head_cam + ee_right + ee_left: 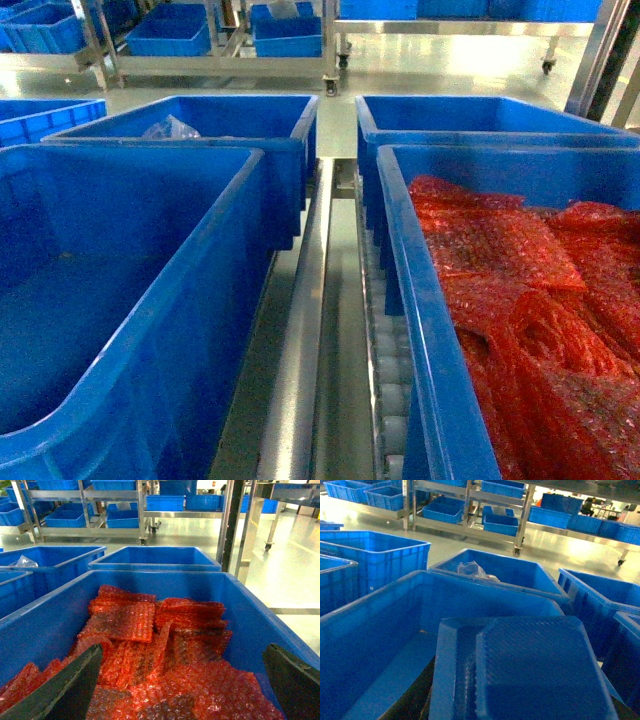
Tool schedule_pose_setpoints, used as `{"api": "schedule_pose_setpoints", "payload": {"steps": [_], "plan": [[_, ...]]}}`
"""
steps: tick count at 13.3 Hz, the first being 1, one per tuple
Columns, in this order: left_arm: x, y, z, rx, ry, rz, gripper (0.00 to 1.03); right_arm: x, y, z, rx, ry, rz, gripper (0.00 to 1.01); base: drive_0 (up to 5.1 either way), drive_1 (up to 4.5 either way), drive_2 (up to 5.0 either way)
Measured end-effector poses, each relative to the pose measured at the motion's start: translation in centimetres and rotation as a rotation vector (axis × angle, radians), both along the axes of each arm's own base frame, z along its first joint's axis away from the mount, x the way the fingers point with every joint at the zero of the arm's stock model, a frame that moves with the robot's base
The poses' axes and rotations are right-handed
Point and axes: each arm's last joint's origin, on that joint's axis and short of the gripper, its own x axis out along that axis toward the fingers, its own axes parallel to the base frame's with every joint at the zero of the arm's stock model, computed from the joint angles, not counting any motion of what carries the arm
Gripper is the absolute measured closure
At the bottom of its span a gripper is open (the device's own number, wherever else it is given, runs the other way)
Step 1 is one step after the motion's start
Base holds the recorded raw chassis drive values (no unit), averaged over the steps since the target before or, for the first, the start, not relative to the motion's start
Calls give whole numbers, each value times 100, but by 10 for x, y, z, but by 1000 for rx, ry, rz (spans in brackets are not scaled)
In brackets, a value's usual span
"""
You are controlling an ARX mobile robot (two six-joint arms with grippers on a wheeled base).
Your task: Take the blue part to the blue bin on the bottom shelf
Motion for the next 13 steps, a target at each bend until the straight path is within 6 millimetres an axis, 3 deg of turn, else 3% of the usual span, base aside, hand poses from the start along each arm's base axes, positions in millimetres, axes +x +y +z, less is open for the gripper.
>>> {"api": "schedule_pose_setpoints", "payload": {"steps": [13], "plan": [[0, 0, 0, 0, 0, 0, 60, 0, 0, 0, 0, 0, 0, 3, 0, 0, 0]]}}
